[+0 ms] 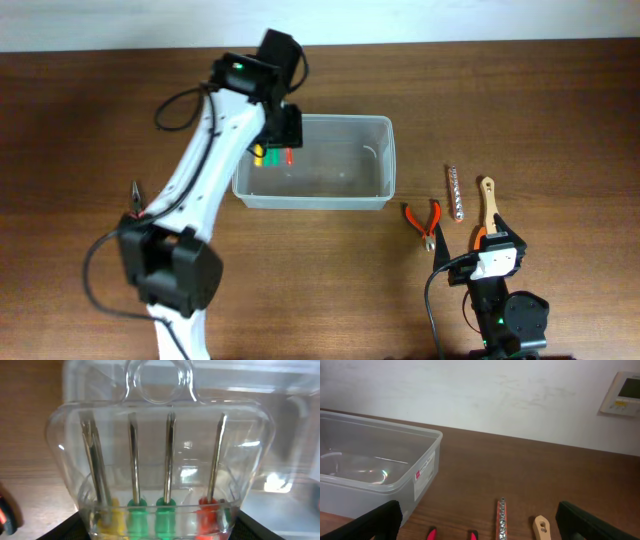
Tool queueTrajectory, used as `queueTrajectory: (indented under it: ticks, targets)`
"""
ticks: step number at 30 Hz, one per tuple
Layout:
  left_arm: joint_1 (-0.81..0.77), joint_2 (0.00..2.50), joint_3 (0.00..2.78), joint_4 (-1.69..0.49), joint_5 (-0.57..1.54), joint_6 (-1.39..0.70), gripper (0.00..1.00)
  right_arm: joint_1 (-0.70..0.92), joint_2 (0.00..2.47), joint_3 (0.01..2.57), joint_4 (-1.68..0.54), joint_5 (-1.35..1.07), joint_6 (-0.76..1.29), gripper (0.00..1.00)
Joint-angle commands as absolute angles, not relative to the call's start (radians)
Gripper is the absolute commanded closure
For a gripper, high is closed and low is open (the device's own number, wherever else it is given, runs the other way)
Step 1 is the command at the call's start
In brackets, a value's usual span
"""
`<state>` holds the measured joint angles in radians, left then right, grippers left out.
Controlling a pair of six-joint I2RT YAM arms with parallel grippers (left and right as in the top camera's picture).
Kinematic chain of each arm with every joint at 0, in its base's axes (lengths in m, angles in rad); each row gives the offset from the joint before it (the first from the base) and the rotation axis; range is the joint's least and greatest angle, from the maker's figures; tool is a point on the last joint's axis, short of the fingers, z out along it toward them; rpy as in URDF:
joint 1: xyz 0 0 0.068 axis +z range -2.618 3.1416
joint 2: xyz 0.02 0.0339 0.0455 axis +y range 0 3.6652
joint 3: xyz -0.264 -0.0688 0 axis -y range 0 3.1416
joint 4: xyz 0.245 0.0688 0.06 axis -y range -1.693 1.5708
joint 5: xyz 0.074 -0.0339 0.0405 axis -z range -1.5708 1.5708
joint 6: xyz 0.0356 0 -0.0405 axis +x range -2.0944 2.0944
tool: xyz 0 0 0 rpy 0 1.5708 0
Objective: Pack container
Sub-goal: 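Lift the case and lower it into the clear container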
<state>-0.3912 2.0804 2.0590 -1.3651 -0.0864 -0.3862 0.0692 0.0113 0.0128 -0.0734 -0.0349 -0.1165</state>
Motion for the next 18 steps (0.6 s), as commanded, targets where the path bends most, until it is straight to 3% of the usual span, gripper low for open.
queueTrajectory:
  ticks: [1, 18]
  targets:
    - [-0.414, 2.143, 2.062, -1.363, -0.091, -0.392, 0.42, 0.071, 0.006, 0.006, -0.074, -0.027, -0.123, 0.01]
    - [-0.459, 2.346, 2.062, -1.335, -0.083, -0.396, 0.41, 0.071, 0.006, 0.006, -0.074, -0.027, -0.123, 0.01]
